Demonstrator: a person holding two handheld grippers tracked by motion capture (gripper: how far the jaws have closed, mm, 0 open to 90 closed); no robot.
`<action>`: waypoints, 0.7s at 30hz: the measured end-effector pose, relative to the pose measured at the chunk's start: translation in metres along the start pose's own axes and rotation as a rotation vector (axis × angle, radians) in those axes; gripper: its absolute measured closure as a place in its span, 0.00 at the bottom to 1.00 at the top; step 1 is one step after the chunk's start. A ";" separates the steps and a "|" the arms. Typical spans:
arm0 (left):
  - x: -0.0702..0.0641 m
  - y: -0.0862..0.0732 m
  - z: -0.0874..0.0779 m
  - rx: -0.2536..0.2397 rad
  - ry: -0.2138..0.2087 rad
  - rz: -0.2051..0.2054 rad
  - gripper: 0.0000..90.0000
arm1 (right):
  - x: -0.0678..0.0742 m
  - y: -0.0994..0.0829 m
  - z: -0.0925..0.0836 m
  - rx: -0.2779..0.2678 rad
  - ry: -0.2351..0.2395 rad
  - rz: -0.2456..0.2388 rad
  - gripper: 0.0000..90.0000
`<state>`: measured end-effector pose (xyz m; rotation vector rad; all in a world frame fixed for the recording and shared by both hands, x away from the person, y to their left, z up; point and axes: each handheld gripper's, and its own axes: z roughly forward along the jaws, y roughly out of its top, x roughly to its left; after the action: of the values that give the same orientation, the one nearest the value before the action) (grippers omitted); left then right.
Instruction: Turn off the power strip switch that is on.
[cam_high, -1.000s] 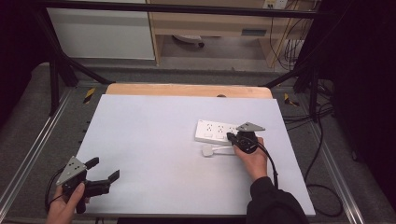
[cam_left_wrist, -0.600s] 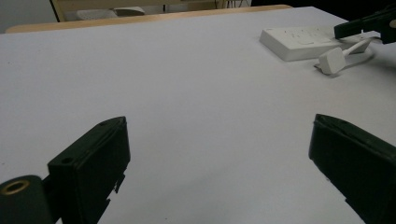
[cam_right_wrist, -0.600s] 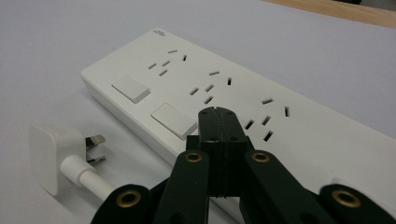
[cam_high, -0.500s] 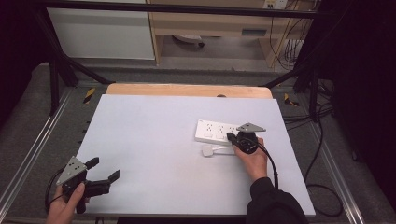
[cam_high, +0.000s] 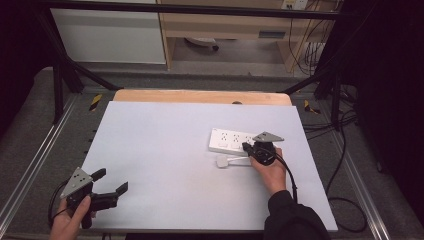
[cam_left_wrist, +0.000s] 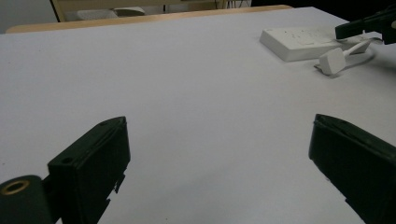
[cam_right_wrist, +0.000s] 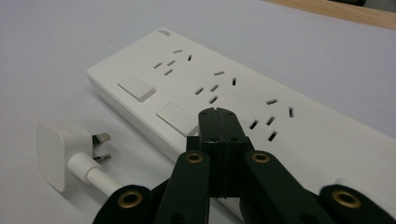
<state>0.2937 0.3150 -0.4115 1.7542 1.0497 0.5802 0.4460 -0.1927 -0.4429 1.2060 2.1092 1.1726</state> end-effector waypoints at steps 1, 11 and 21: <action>0.000 0.000 0.000 0.000 0.000 0.001 0.06 | 0.000 0.001 -0.001 -0.003 0.001 0.001 1.00; 0.000 0.000 0.000 0.000 0.000 -0.001 0.06 | 0.002 0.016 -0.017 -0.040 0.012 0.021 0.73; 0.000 0.000 0.000 0.002 0.002 -0.001 0.06 | 0.003 0.031 -0.025 -0.034 -0.007 0.033 0.24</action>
<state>0.2933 0.3151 -0.4114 1.7550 1.0525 0.5813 0.4418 -0.1932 -0.4031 1.2330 2.0632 1.2117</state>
